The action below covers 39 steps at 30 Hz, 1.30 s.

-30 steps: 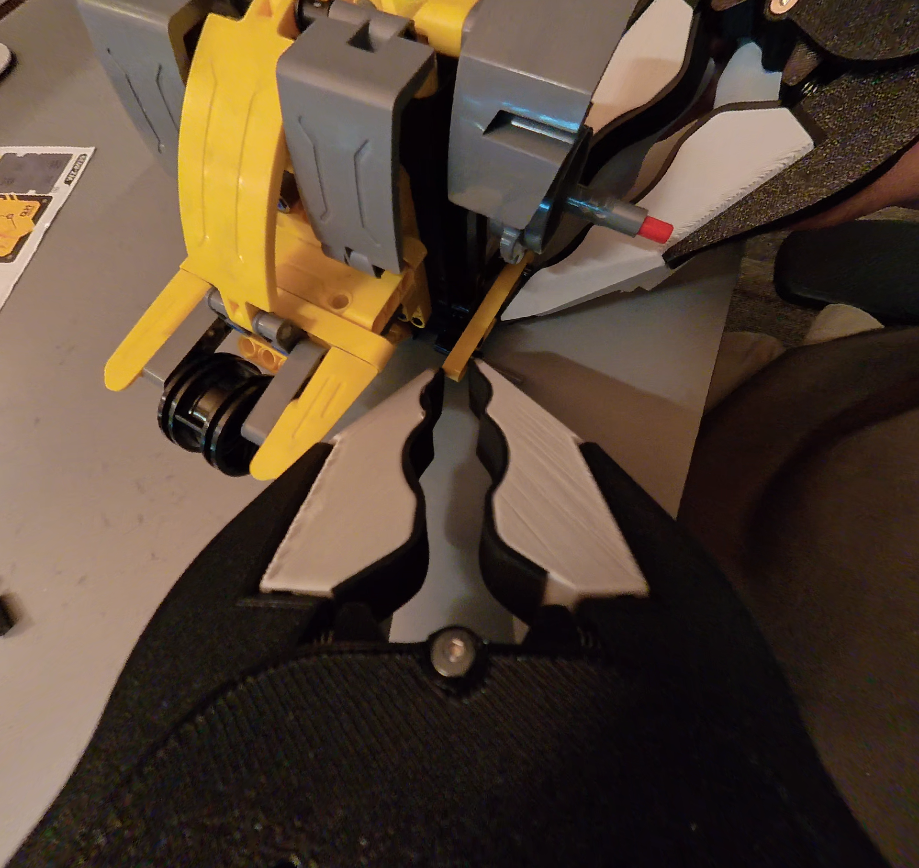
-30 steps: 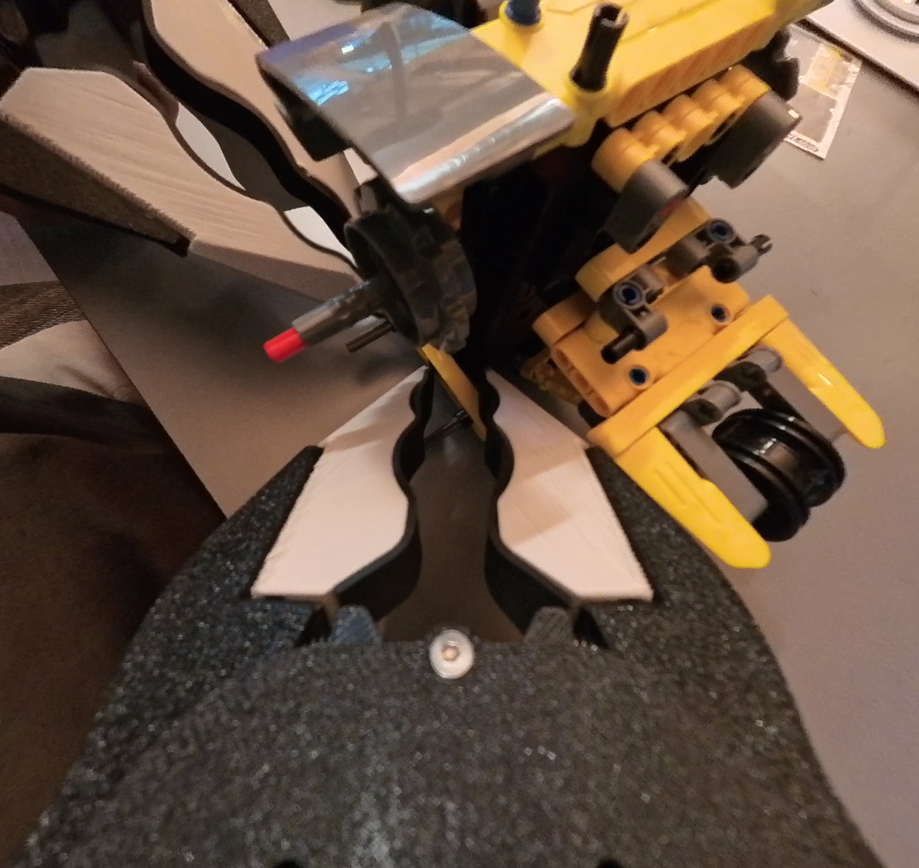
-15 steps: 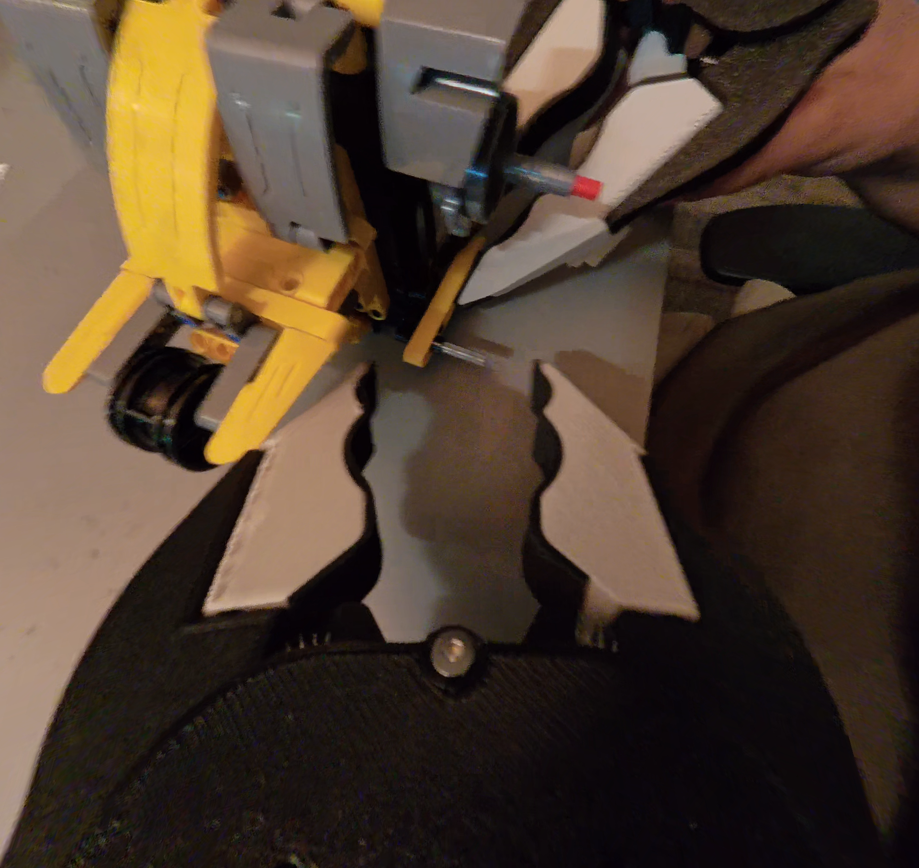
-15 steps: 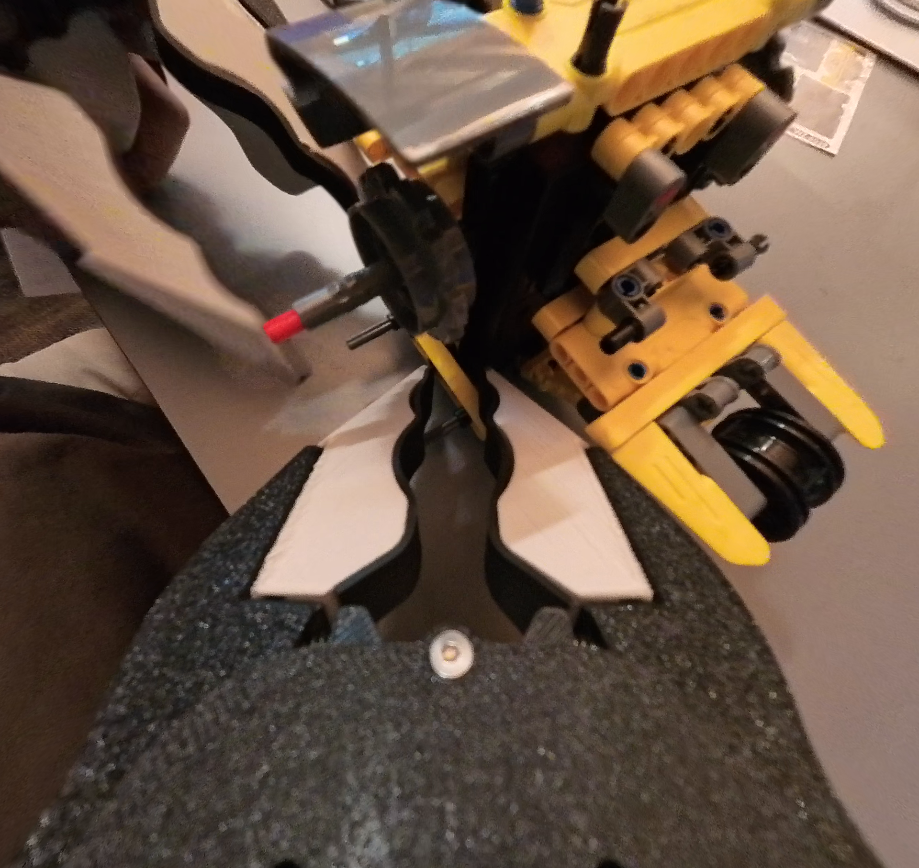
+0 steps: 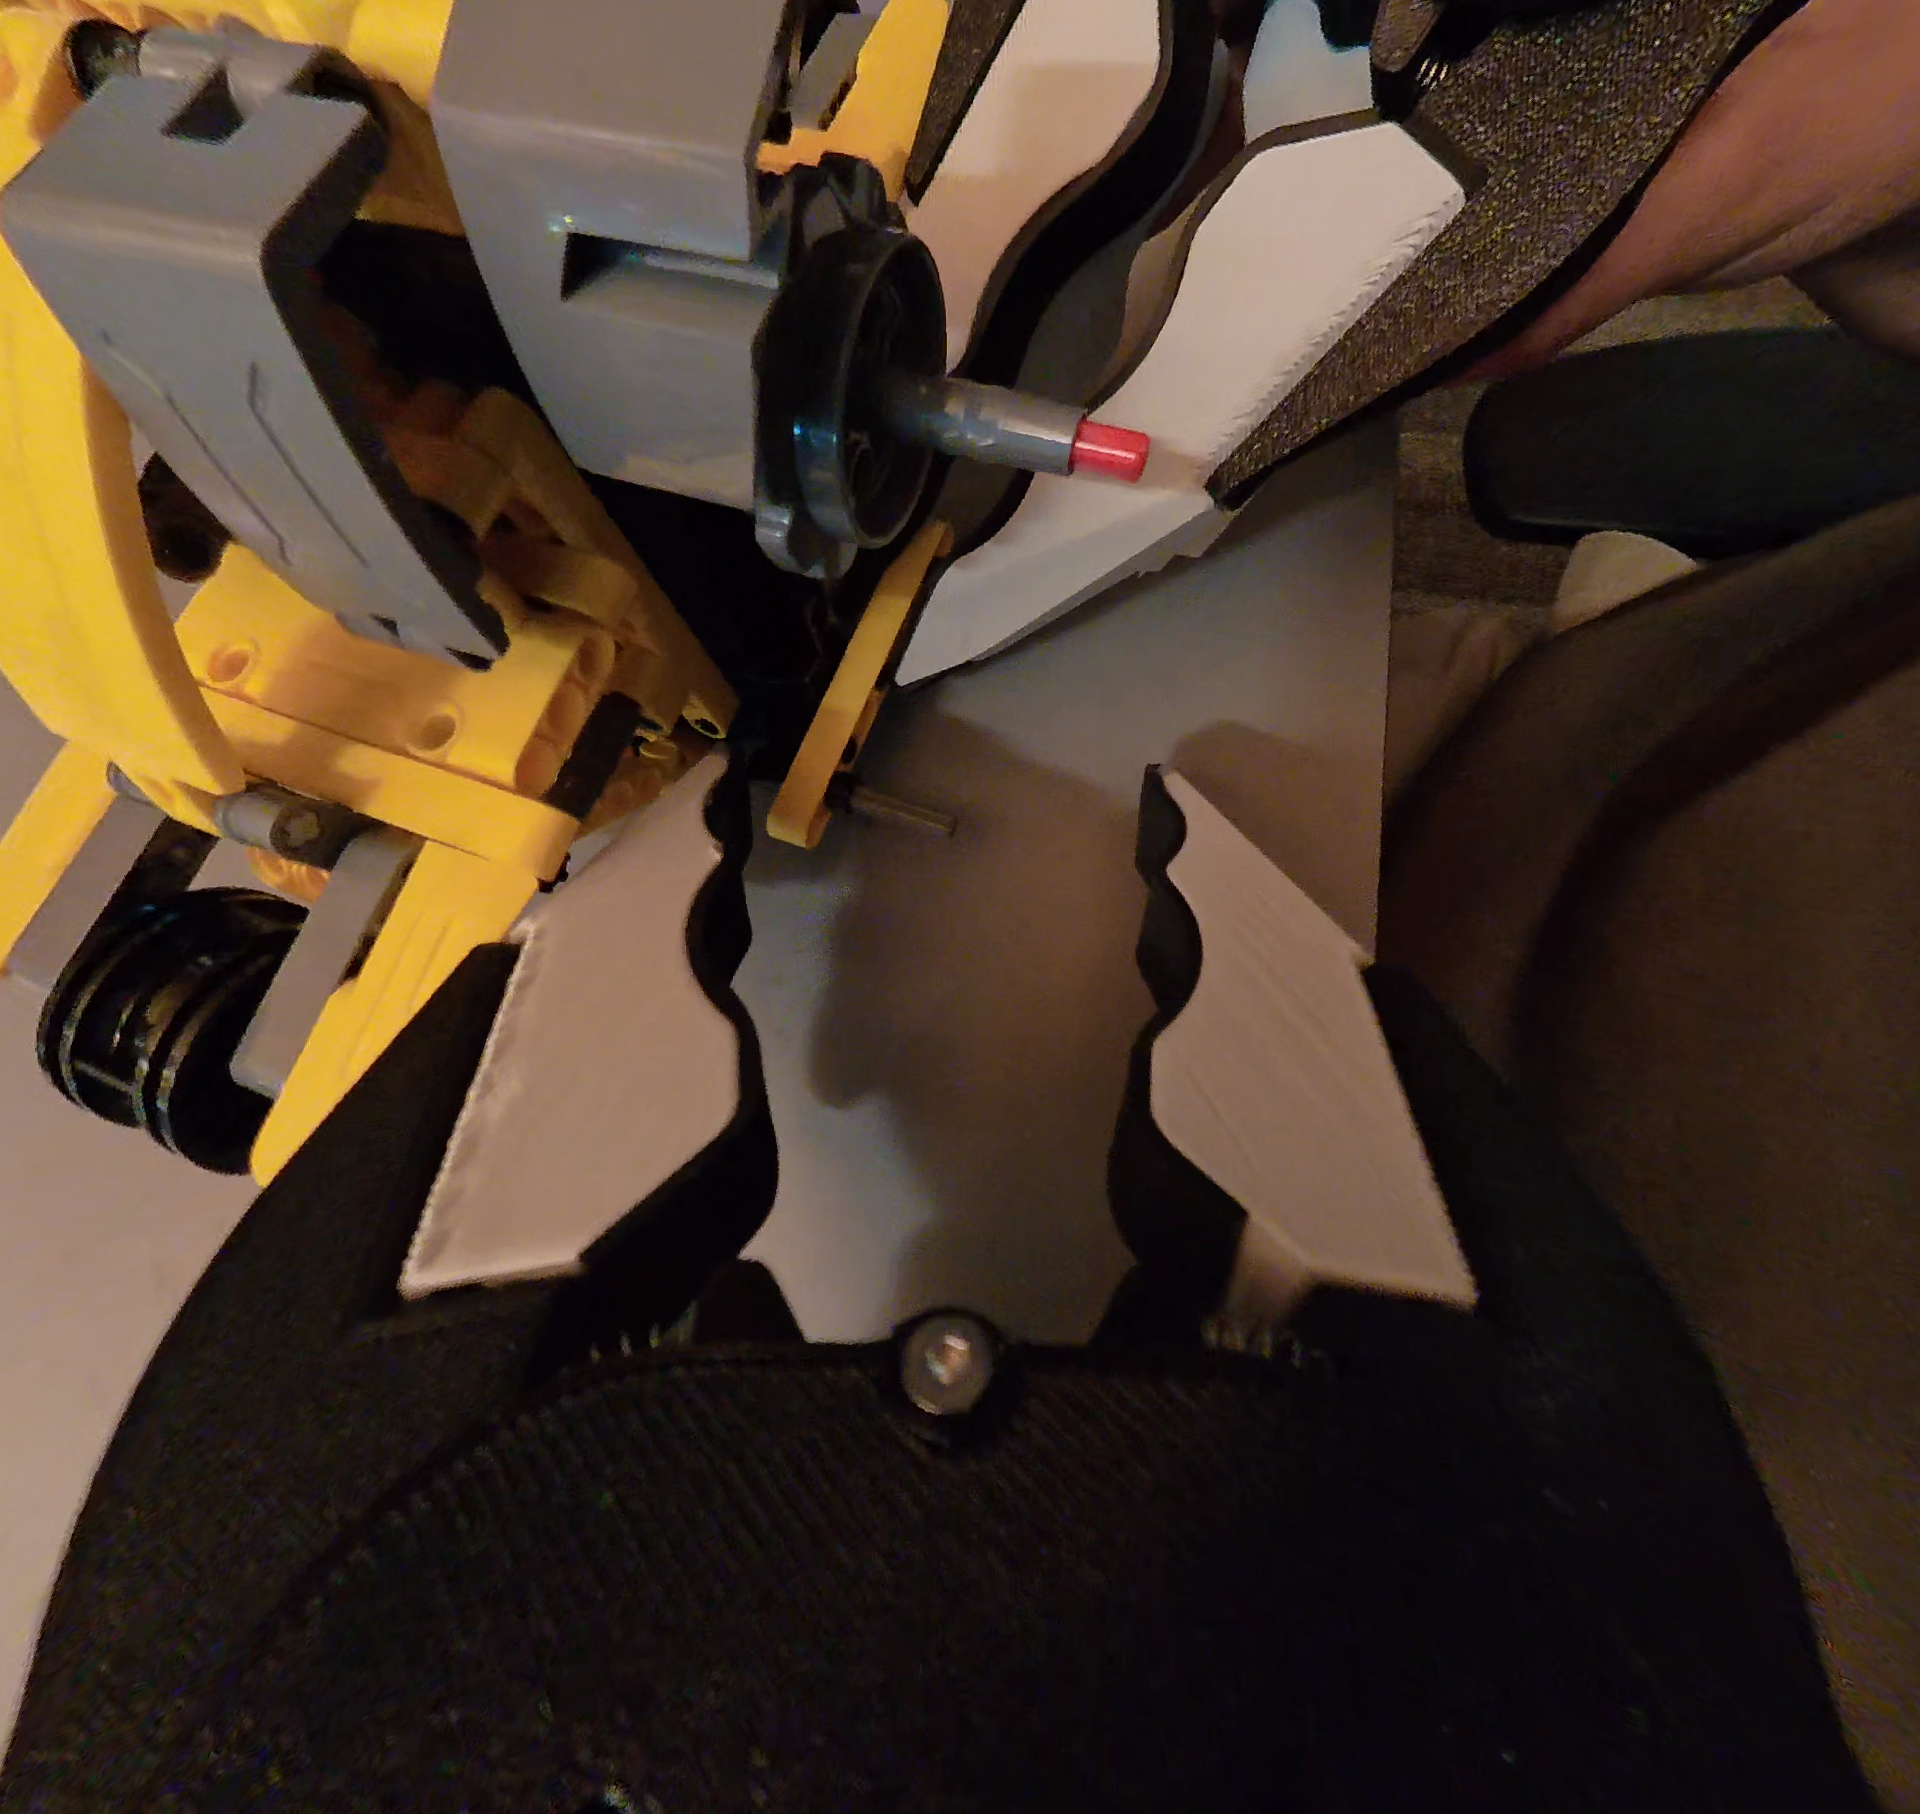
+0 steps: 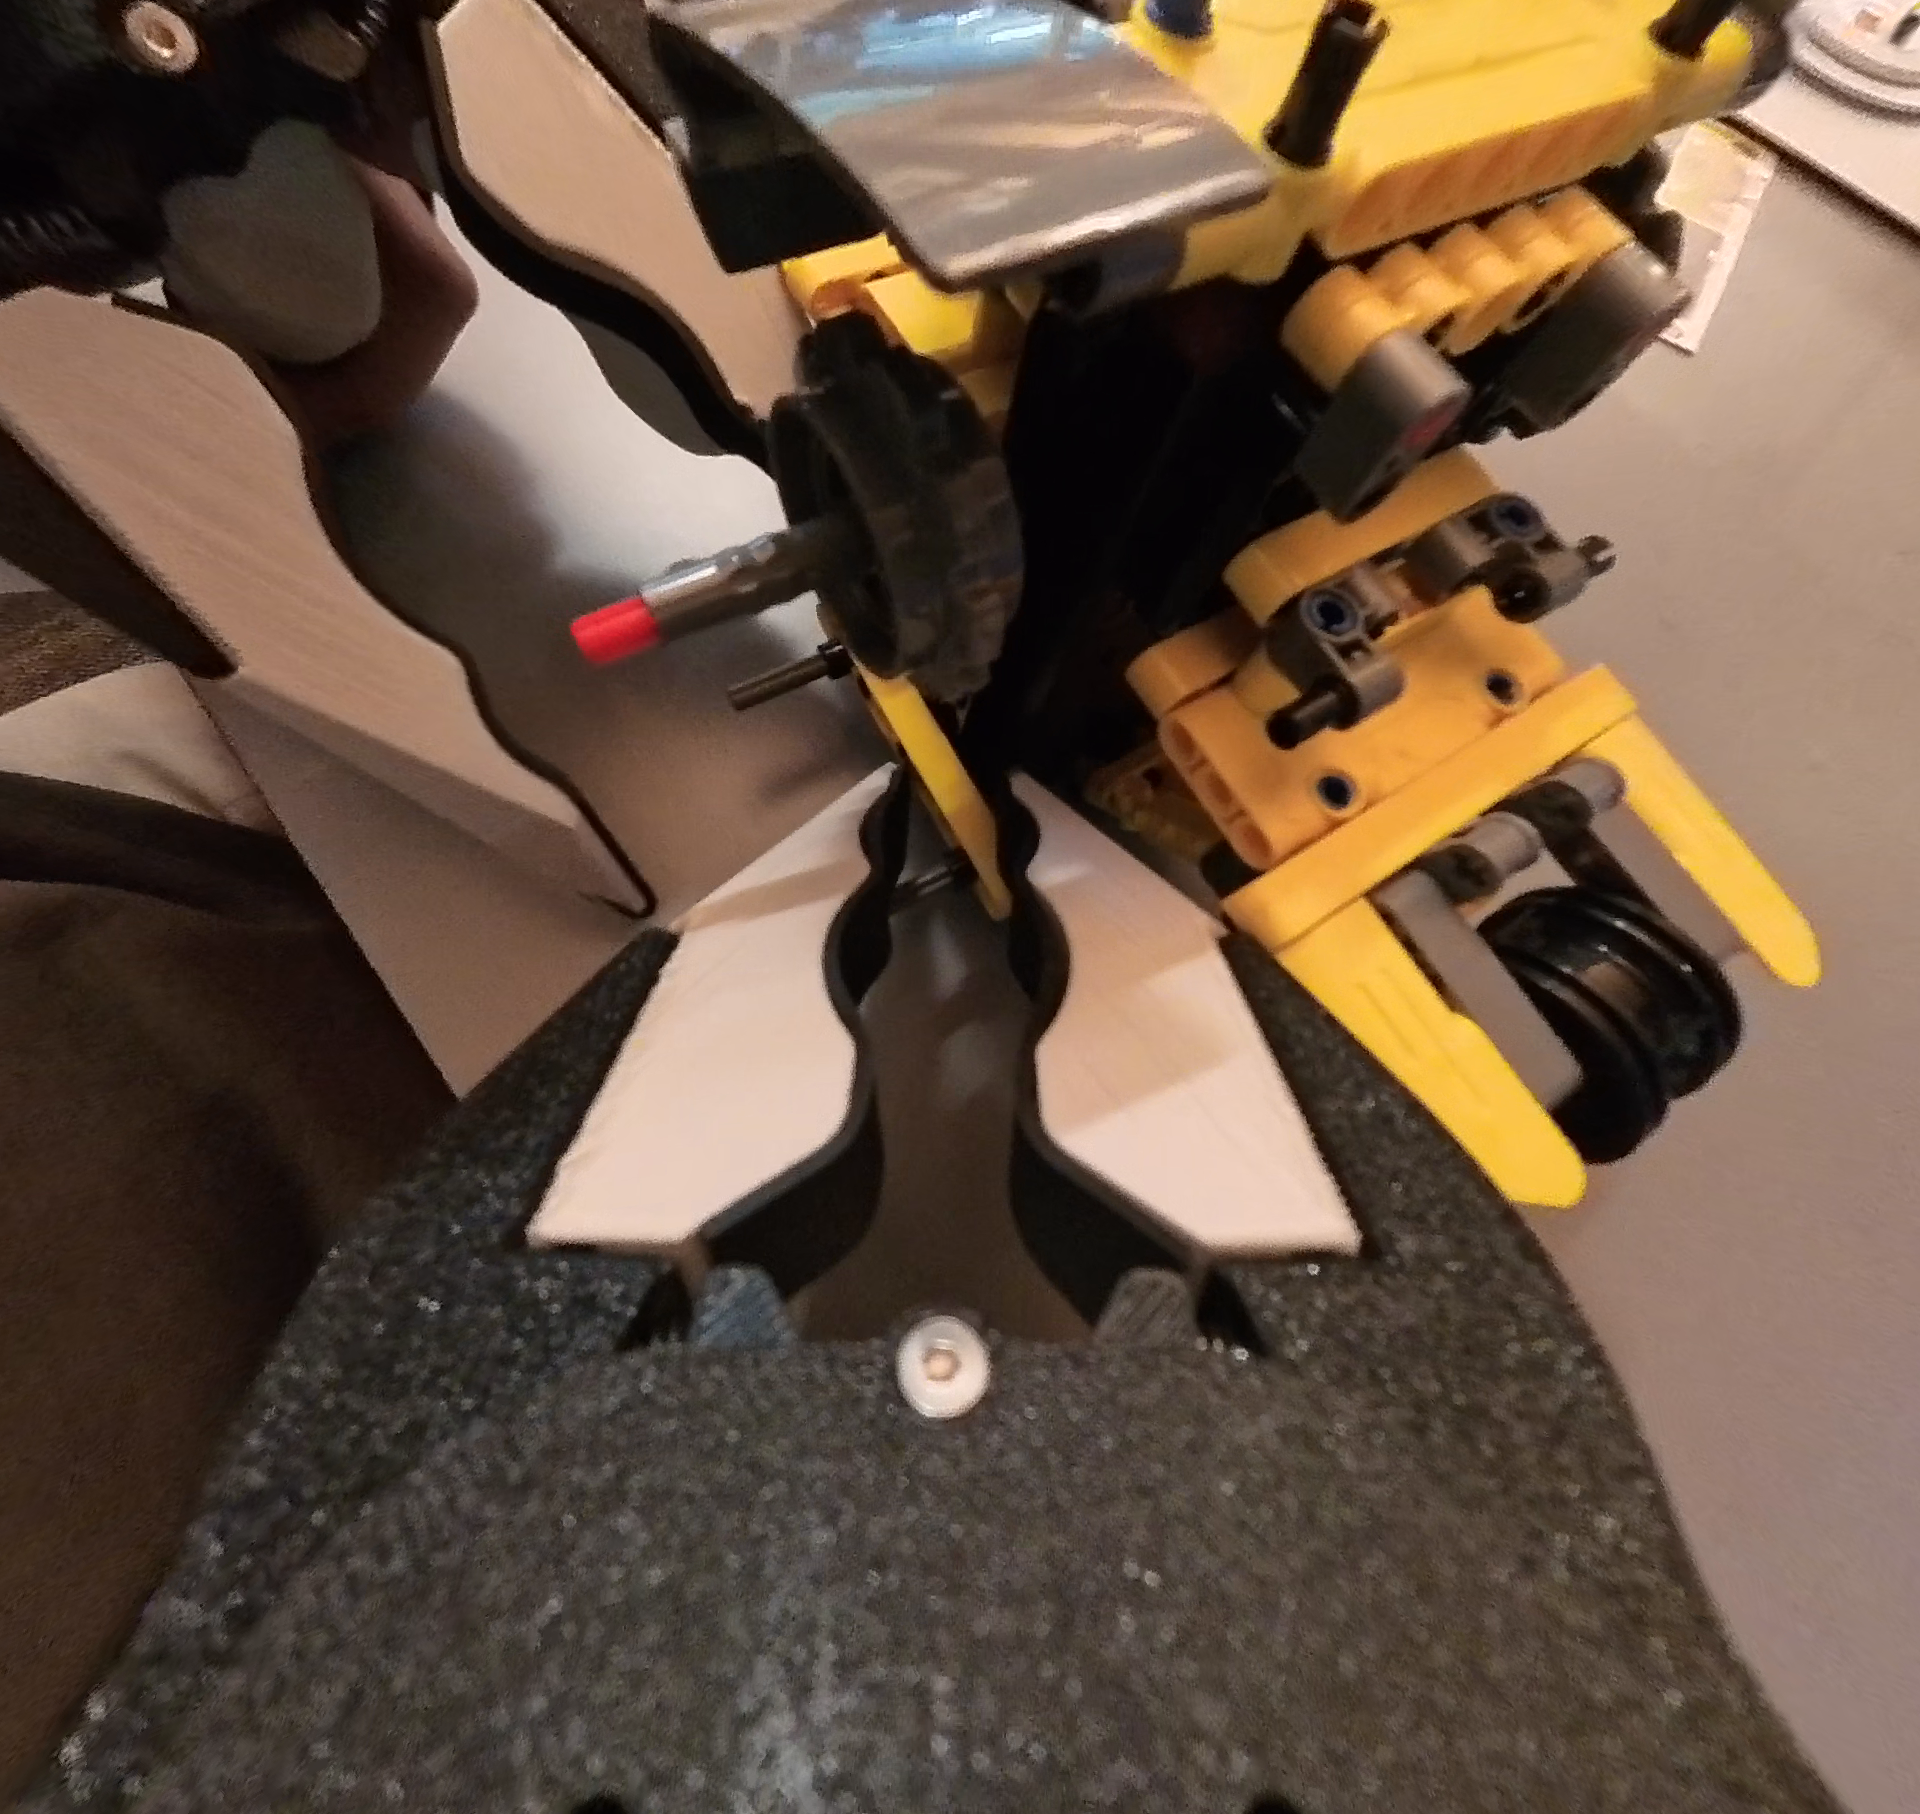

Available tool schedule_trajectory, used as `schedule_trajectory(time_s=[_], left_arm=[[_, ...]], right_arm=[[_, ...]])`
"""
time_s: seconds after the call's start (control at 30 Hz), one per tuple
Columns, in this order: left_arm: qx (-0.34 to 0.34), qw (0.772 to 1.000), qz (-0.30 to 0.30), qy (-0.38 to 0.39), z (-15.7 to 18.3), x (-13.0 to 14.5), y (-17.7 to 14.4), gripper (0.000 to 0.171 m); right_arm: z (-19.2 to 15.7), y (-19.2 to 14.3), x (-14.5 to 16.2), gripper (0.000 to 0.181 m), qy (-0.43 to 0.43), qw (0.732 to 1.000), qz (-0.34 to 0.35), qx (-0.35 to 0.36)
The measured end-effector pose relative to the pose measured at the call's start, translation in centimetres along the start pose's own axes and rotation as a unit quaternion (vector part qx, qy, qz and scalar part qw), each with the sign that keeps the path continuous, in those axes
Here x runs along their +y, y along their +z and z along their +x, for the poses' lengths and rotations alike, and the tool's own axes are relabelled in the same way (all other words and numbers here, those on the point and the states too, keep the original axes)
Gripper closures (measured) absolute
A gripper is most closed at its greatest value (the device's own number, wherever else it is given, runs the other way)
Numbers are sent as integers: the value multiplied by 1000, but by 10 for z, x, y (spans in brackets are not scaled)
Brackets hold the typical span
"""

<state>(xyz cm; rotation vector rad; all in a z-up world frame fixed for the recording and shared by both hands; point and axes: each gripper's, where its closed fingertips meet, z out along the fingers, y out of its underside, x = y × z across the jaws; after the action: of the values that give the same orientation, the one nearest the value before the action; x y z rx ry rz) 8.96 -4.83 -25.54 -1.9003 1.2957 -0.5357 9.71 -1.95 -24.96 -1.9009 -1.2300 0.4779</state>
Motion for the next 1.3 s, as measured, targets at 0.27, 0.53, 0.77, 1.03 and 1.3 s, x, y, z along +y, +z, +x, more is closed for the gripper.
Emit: schedule_trajectory(time_s=[0.27,0.53,0.77,1.03,1.3], left_arm=[[-38,999,-2,5,-9,0,1,117],[-50,999,-2,8,-12,0,1,122],[-52,999,-2,3,-14,0,1,121],[-61,998,-3,0,-16,-1,1,119],[-99,994,-10,-49,-36,3,0,93]], right_arm=[[0,0,0,165,-2,1000,2,-6],[1,0,0,165,-1,1000,3,-8],[2,2,-1,164,3,1000,2,-9],[5,5,-3,164,19,1000,2,-14],[19,25,-16,158,-2,1000,-1,-4]])
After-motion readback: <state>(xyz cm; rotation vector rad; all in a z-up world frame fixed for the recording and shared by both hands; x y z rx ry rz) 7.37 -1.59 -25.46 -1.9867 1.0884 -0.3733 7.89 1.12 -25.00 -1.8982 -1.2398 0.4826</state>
